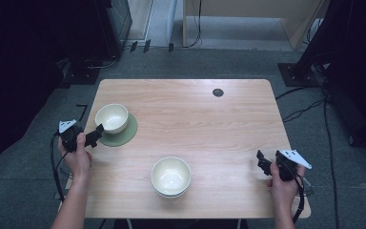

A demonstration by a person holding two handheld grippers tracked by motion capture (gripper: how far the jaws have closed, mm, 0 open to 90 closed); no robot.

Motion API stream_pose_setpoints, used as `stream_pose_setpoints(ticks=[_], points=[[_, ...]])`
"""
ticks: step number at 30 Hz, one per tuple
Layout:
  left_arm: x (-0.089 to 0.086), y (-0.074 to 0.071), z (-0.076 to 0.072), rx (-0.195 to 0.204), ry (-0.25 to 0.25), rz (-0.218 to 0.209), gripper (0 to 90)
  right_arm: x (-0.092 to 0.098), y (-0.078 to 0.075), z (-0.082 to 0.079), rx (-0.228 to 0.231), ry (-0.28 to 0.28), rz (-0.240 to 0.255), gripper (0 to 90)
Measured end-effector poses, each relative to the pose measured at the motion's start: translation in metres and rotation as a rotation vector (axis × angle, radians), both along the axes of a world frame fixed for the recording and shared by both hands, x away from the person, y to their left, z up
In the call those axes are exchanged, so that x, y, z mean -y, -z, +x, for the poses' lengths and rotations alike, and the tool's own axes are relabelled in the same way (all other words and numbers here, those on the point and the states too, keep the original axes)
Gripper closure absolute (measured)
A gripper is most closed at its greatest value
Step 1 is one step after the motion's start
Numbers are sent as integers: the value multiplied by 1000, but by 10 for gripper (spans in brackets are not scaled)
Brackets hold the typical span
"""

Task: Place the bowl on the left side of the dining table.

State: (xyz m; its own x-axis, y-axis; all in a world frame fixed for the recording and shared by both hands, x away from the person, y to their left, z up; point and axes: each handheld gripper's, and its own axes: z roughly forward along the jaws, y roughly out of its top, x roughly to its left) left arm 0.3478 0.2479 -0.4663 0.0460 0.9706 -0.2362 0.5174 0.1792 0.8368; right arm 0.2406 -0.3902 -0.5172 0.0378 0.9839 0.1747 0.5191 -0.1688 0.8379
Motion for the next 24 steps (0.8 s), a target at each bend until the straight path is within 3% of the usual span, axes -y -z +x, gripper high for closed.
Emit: stream_pose_setpoints(ticks=[13, 24], points=[[13, 2, -40, 55, 30, 44, 105, -1, 0, 0, 1, 0, -2, 226], [25, 13, -62, 56, 67, 61, 105, -1, -1, -1, 3, 1, 0, 224]])
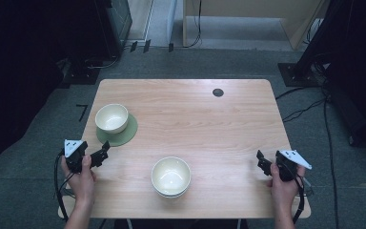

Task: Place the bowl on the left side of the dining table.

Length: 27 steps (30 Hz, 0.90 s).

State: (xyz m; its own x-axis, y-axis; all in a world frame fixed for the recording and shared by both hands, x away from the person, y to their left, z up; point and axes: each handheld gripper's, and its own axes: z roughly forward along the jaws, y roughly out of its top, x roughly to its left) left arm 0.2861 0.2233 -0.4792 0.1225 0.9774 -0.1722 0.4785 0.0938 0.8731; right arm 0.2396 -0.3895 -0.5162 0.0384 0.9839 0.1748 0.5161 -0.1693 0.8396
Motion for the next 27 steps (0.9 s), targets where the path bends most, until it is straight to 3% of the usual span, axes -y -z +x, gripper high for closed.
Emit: stream_pose_setpoints(ticks=[11, 27], points=[[6, 13, -19, -26, 37, 44, 105, -1, 0, 0, -1, -1, 0, 223], [-7, 29, -44, -60, 42, 88, 105, 1, 0, -1, 1, 1, 3, 222]])
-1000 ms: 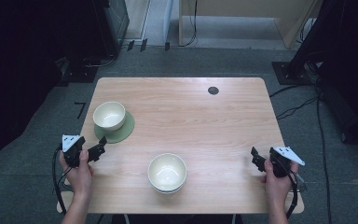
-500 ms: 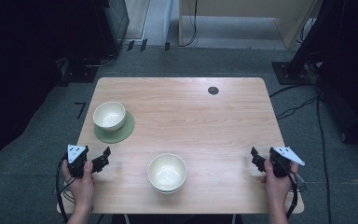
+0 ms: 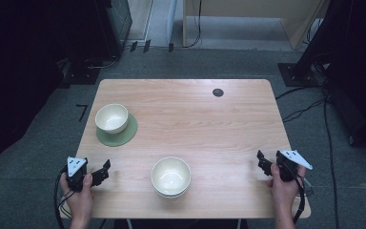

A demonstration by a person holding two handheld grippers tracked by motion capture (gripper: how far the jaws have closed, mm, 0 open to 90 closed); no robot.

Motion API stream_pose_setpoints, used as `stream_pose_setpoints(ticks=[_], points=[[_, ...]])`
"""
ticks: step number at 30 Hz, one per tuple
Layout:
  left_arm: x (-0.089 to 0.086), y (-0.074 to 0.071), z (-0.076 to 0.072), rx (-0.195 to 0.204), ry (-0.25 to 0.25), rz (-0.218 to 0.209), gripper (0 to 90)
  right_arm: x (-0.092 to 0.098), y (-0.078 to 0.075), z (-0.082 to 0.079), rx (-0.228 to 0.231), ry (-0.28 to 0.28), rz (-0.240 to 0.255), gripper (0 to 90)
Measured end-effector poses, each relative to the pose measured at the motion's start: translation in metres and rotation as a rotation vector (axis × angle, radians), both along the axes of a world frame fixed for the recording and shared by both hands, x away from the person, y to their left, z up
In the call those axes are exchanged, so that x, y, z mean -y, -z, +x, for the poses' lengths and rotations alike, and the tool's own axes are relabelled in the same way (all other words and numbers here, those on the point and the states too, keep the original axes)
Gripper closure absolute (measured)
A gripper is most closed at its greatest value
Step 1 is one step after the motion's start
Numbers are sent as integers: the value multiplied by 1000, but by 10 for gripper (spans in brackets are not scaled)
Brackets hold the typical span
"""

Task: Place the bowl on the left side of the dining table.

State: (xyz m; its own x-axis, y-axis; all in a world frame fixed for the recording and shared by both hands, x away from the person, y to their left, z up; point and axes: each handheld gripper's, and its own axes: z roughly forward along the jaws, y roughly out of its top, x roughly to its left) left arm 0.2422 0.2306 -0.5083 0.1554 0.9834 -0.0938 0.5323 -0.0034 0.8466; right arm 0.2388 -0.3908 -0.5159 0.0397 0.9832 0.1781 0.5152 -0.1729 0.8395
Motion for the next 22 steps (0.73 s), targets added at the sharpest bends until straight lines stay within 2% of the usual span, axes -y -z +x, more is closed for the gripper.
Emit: stream_pose_setpoints(ticks=[4, 5, 10, 13, 19, 22], points=[[-8, 2, -7, -6, -3, 4, 105, 1, 0, 0, 2, 1, 1, 222], [-12, 2, -10, -1, -14, 28, 105, 1, 0, 0, 2, 0, 0, 222], [-17, 3, -13, 2, -14, 22, 104, 1, 0, 0, 0, 2, 1, 222], [-18, 3, -13, -2, -14, 16, 105, 1, 0, 0, 2, 2, 2, 222], [-15, 6, -12, -22, 5, 35, 105, 0, 1, 0, -3, 1, -3, 223], [-15, 6, -11, -29, 0, 27, 105, -1, 1, 1, -6, 0, -3, 222]])
